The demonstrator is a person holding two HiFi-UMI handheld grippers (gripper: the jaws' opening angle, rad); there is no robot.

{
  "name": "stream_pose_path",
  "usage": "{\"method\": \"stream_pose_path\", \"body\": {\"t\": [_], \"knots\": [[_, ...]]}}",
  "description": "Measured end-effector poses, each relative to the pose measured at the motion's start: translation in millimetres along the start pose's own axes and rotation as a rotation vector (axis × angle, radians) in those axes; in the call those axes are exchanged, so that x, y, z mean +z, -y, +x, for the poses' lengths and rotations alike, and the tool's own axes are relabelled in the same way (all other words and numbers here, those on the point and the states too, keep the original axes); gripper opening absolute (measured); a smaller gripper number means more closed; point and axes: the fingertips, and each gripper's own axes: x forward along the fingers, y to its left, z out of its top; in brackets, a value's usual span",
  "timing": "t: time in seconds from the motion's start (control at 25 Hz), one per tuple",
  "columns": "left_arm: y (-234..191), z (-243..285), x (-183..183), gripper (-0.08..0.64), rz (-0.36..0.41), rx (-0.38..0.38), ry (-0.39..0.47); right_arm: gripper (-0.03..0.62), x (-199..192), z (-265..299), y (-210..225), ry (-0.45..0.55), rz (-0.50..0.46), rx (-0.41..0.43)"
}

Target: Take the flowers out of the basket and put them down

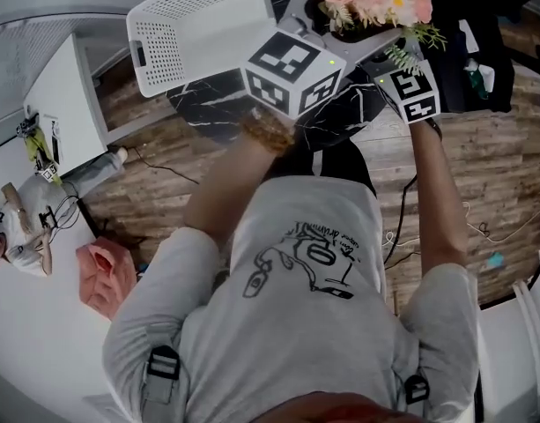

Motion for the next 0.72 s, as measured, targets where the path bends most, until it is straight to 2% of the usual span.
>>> {"method": "stream_pose_path", "body": {"t": [0.4,0.72], "knots": [[-8,9,-54,0.371,-0.045,-0.009,-0.051,0.371,-50,19,-10,-0.023,0.035,0.015],[-17,21,-84,0.37,-0.061,-0.018,-0.072,0.37,-80,33,-6,-0.041,0.013,0.012]]}}
